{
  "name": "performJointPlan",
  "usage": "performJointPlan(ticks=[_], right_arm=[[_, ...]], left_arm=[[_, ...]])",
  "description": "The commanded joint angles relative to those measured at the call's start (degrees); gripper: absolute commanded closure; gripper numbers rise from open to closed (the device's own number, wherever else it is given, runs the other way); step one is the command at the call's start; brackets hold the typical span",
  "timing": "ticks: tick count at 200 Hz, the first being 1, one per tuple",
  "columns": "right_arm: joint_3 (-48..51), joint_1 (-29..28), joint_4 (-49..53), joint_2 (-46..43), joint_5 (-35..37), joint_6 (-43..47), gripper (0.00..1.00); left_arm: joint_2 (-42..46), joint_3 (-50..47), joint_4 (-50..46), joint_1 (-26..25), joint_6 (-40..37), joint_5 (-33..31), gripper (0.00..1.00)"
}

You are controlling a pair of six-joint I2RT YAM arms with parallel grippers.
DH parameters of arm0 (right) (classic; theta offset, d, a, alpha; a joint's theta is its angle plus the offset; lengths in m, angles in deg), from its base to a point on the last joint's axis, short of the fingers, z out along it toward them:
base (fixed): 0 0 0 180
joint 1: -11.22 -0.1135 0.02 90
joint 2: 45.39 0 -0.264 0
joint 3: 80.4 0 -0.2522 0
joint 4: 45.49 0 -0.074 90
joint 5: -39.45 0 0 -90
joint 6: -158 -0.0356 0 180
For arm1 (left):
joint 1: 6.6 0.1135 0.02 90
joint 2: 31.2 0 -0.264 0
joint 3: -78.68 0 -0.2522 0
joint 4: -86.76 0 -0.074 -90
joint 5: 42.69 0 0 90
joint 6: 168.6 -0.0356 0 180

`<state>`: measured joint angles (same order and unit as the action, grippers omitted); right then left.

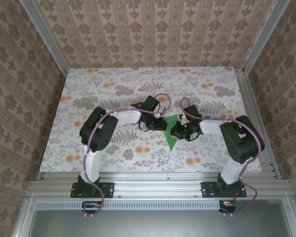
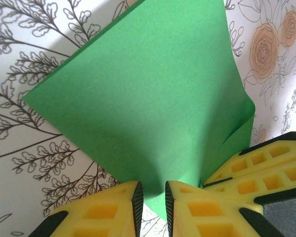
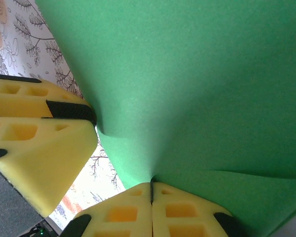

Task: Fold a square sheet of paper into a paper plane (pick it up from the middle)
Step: Third fold the triangle at the center of the table.

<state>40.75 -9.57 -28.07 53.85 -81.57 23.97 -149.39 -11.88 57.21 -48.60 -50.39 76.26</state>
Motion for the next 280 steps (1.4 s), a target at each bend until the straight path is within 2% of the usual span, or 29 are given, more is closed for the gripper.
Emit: performJointPlan(ticks=[1, 83, 166, 222, 254, 280], right_arm=[[-0.96, -0.65, 4.34, 1.51, 2.83, 2.28, 0.9], [-0.45, -0.74, 4.16, 1.65, 4.2, 2.27, 0.7], [0.95, -0.74, 2.64, 1.68, 4.13, 1.77, 0.62], [1.83, -0.74, 1.97, 1.51, 4.18, 1.32, 0.66], [2.53, -0.74, 1.54, 1.39, 4.31, 1.06, 0.74], [2.81, -0.7, 1.5, 1.31, 4.39, 1.08, 0.86]], left_arm=[[-3.27, -0.64, -2.44, -1.34, -1.06, 0.78, 0.77], [-2.35, 0.43, -1.78, -1.07, -0.37, 2.78, 0.77], [3.86, 0.09, -2.25, -0.2, 0.55, 2.36, 0.76], [10.64, -4.83, -0.92, -1.1, 2.89, 1.41, 0.77], [12.17, -7.4, 0.55, -2.35, 4.38, 1.8, 0.79], [11.12, -8.27, 2.35, -3.37, 5.42, 2.46, 0.82]])
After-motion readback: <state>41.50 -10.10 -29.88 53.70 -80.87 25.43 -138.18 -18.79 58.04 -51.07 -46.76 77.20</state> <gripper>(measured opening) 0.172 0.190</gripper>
